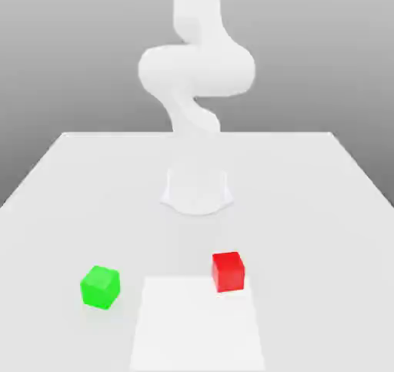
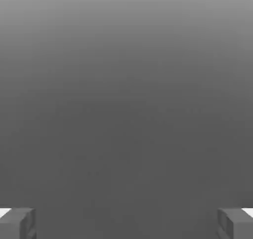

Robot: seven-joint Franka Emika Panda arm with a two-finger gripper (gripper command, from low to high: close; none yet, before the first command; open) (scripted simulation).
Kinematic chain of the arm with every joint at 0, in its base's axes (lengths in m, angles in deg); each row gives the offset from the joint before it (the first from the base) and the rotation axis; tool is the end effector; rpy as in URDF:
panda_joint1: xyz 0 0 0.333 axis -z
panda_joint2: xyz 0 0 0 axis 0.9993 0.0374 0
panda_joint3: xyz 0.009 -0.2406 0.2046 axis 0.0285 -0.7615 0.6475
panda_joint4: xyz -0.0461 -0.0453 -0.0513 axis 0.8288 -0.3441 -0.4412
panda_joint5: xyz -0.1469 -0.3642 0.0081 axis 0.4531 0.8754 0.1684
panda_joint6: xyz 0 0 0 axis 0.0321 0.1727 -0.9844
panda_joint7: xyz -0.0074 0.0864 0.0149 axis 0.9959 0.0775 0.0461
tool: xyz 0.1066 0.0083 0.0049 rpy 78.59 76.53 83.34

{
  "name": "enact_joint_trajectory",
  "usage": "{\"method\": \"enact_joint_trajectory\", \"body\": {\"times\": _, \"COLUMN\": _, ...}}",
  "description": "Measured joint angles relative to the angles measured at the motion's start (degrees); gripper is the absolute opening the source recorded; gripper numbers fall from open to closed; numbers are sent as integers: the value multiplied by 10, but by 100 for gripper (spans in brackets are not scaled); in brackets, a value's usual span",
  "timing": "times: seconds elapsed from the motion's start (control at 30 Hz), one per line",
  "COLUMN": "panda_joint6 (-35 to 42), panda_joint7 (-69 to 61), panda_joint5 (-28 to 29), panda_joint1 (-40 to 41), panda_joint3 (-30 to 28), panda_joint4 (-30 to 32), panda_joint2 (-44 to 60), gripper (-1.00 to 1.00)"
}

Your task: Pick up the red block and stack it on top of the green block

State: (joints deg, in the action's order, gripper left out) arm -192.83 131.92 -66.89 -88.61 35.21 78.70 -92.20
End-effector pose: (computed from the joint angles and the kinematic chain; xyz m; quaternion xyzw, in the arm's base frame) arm 0.3719 0.0036 0.6610 -0.8639 0.3580 -0.3239 0.1433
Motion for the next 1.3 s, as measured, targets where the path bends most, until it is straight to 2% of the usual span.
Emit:
{"method": "enact_joint_trajectory", "body": {"times": 0.53, "panda_joint6": -235, "panda_joint7": -20, "panda_joint5": -19, "panda_joint1": -55, "panda_joint3": 32, "panda_joint4": 311, "panda_joint2": 284, "gripper": 0}}
{"method": "enact_joint_trajectory", "body": {"times": 0.63, "panda_joint6": -323, "panda_joint7": -11, "panda_joint5": -6, "panda_joint1": -59, "panda_joint3": 39, "panda_joint4": 333, "panda_joint2": 395, "gripper": 0}}
{"method": "enact_joint_trajectory", "body": {"times": 0.8, "panda_joint6": -419, "panda_joint7": 12, "panda_joint5": 25, "panda_joint1": -78, "panda_joint3": 14, "panda_joint4": 324, "panda_joint2": 509, "gripper": 0}}
{"method": "enact_joint_trajectory", "body": {"times": 0.83, "panda_joint6": -428, "panda_joint7": 13, "panda_joint5": 26, "panda_joint1": -82, "panda_joint3": 9, "panda_joint4": 323, "panda_joint2": 520, "gripper": -100}}
{"method": "enact_joint_trajectory", "body": {"times": 1.07, "panda_joint6": -427, "panda_joint7": 15, "panda_joint5": 28, "panda_joint1": -81, "panda_joint3": 10, "panda_joint4": 323, "panda_joint2": 518, "gripper": -100}}
{"method": "enact_joint_trajectory", "body": {"times": 1.3, "panda_joint6": -313, "panda_joint7": -6, "panda_joint5": 0, "panda_joint1": -80, "panda_joint3": 19, "panda_joint4": 341, "panda_joint2": 387, "gripper": -100}}
